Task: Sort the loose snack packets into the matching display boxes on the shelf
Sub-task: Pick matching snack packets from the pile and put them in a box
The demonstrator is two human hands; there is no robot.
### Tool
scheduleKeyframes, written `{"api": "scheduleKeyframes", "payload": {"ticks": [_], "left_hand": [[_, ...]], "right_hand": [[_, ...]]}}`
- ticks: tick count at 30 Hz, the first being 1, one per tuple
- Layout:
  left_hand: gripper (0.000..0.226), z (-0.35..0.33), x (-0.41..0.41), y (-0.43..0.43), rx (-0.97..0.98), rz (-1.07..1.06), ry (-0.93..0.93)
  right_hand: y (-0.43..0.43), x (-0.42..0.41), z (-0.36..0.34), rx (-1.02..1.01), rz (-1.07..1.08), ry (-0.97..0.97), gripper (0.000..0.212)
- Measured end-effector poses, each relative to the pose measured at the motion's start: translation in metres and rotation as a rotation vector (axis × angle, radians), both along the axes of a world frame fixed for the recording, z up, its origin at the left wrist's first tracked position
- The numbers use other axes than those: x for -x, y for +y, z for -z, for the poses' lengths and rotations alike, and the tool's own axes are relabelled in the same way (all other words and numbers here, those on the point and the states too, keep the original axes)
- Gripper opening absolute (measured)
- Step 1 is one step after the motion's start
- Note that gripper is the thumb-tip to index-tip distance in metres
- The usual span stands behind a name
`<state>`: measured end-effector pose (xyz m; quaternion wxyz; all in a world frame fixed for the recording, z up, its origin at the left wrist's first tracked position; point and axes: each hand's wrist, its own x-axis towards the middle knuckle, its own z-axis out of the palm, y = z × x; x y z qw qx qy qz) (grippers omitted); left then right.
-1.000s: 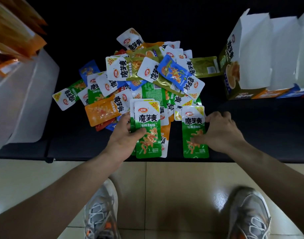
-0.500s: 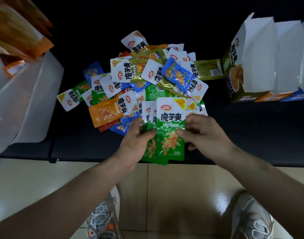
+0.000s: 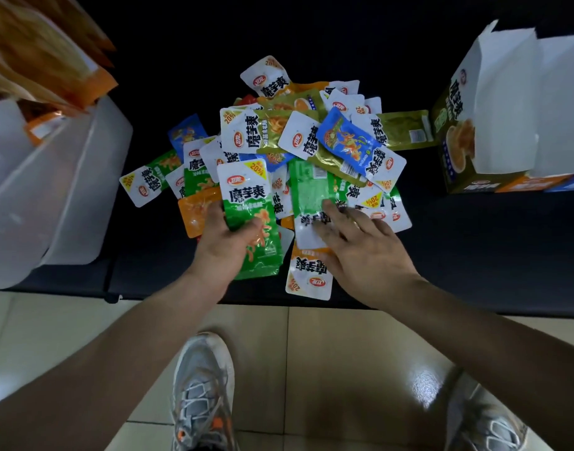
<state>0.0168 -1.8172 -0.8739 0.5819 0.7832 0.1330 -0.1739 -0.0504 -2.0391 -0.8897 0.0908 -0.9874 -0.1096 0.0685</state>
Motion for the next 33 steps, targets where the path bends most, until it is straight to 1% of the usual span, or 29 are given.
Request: {"api": "scheduleKeyframes", "payload": {"ticks": [2,3,4,6,9,11,12,13,15,18,19,20,21,22,23,24,25,26,27,29,30,32,33], "left_hand": [[0.037,0.003,0.002,0.002,0.011,-0.016,-0.009],[0.037,0.004,0.004,0.001,0.011,-0.01,-0.005],[0.036,0.006,0.007,-0.001,0.011,0.0,0.006],[0.036,0.006,0.014,-0.006,0.009,0.038,0.015],[0.036,0.005,0.021,-0.014,-0.017,0.105,0.016],[0.036,0.005,0.024,-0.015,-0.022,0.121,0.026],[0.036,0.004,0.024,-0.014,-0.023,0.122,0.031],[0.036,0.004,0.024,-0.013,-0.024,0.118,0.035],[0.038,0.002,0.021,-0.01,-0.033,0.101,0.039],[0.038,0.002,0.017,-0.007,-0.043,0.074,0.024],[0.039,0.002,0.015,-0.007,-0.042,0.067,0.023],[0.038,0.002,0.014,-0.006,-0.043,0.061,0.025],[0.037,0.002,0.014,-0.006,-0.045,0.055,0.027],[0.036,0.002,0.014,-0.006,-0.046,0.048,0.03],[0.036,0.003,0.014,-0.005,-0.049,0.042,0.029],[0.036,0.003,0.014,-0.005,-0.053,0.039,0.027],[0.037,0.004,0.014,-0.004,-0.058,0.039,0.025],[0.037,0.004,0.014,-0.005,-0.061,0.04,0.022],[0.037,0.004,0.014,-0.005,-0.062,0.046,0.02],[0.037,0.003,0.015,-0.008,-0.063,0.064,0.019],[0.038,0.003,0.015,-0.009,-0.061,0.073,0.015],[0.042,0.001,0.016,-0.012,-0.054,0.088,0.016],[0.043,0.0,0.016,-0.012,-0.047,0.092,0.018]], "right_hand": [[-0.001,0.007,0.004,-0.044,0.084,-0.066,0.042],[-0.002,0.008,0.004,-0.056,0.138,-0.082,0.04],[-0.001,0.007,0.003,-0.059,0.198,-0.071,0.042],[0.002,0.002,0.0,-0.062,0.321,0.011,0.061],[0.007,-0.005,-0.005,-0.128,0.455,0.111,0.091],[0.004,-0.009,-0.009,-0.095,0.486,0.12,0.101],[0.0,-0.01,-0.011,-0.078,0.493,0.125,0.101],[-0.004,-0.011,-0.01,-0.084,0.497,0.136,0.097],[-0.012,-0.012,-0.008,-0.19,0.495,0.156,0.075],[-0.021,-0.011,-0.006,-0.516,0.516,0.116,0.027],[-0.024,-0.011,-0.008,-0.564,0.501,0.029,0.021],[-0.028,-0.01,-0.011,-0.534,0.461,-0.104,0.022],[-0.03,-0.01,-0.014,-0.45,0.403,-0.234,0.027],[-0.033,-0.008,-0.017,-0.344,0.336,-0.318,0.03],[-0.035,-0.006,-0.017,-0.245,0.261,-0.336,0.034],[-0.036,-0.003,-0.016,-0.154,0.207,-0.282,0.038],[-0.035,0.0,-0.013,-0.097,0.177,-0.182,0.044],[-0.034,0.004,-0.009,-0.081,0.171,-0.087,0.047],[-0.033,0.005,-0.006,-0.105,0.188,-0.037,0.046],[-0.033,0.001,-0.002,-0.154,0.259,-0.045,0.041],[-0.033,-0.002,-0.002,-0.12,0.298,-0.047,0.047],[-0.036,-0.011,-0.003,-0.013,0.327,-0.001,0.069],[-0.037,-0.014,-0.005,0.016,0.328,0.016,0.075]]}}
